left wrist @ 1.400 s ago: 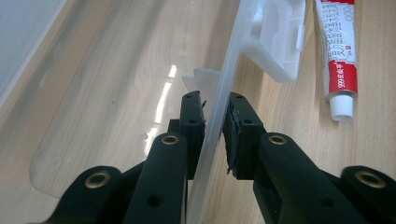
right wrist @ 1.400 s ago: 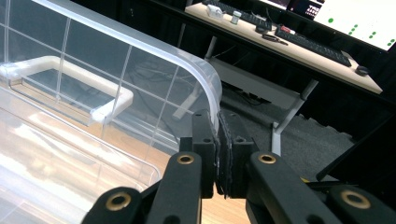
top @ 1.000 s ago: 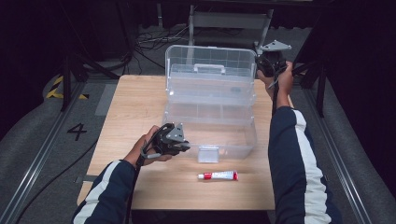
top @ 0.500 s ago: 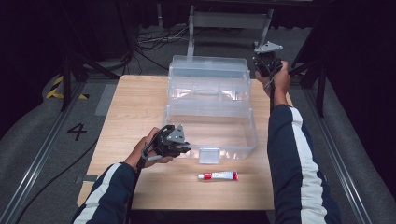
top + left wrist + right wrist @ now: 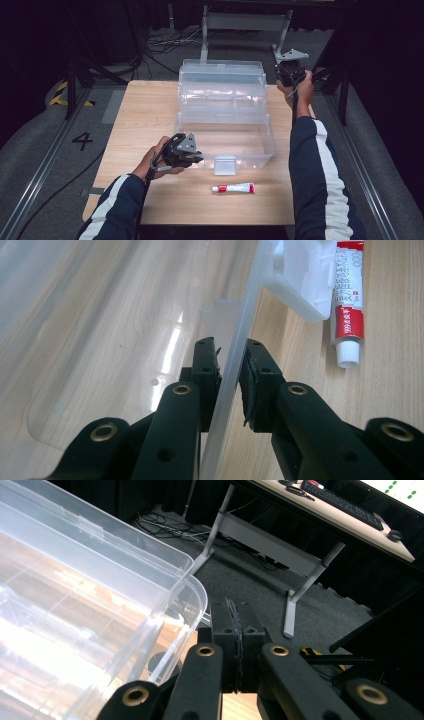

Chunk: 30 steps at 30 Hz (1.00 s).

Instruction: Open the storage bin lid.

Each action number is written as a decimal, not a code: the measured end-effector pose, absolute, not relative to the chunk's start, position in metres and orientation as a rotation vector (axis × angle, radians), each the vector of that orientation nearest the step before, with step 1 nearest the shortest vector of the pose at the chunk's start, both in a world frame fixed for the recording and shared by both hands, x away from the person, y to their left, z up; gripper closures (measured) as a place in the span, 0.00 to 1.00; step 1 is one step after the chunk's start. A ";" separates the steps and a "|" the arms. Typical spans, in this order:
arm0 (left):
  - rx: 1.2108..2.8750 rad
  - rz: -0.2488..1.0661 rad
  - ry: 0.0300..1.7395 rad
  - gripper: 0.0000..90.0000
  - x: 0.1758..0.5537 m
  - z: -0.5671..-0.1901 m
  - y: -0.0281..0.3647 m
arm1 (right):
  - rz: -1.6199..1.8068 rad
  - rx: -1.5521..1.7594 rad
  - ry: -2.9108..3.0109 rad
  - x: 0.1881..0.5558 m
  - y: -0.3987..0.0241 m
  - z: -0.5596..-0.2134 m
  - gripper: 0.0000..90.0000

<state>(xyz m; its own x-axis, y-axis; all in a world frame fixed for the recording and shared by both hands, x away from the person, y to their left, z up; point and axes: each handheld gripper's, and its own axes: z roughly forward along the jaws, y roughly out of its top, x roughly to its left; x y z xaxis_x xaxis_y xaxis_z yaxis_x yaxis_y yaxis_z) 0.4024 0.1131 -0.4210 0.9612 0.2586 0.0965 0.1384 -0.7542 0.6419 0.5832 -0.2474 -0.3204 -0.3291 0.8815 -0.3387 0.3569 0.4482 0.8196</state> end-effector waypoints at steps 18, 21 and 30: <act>2.438 0.241 0.298 0.85 0.406 -0.423 0.117 | 0.858 1.027 1.897 0.561 -0.257 -0.313 0.96; 2.438 0.240 0.305 0.85 0.407 -0.423 0.117 | 0.863 1.013 1.905 0.555 -0.256 -0.314 0.95; 2.442 0.240 0.309 0.84 0.407 -0.423 0.118 | 0.868 0.959 1.957 0.536 -0.254 -0.313 0.94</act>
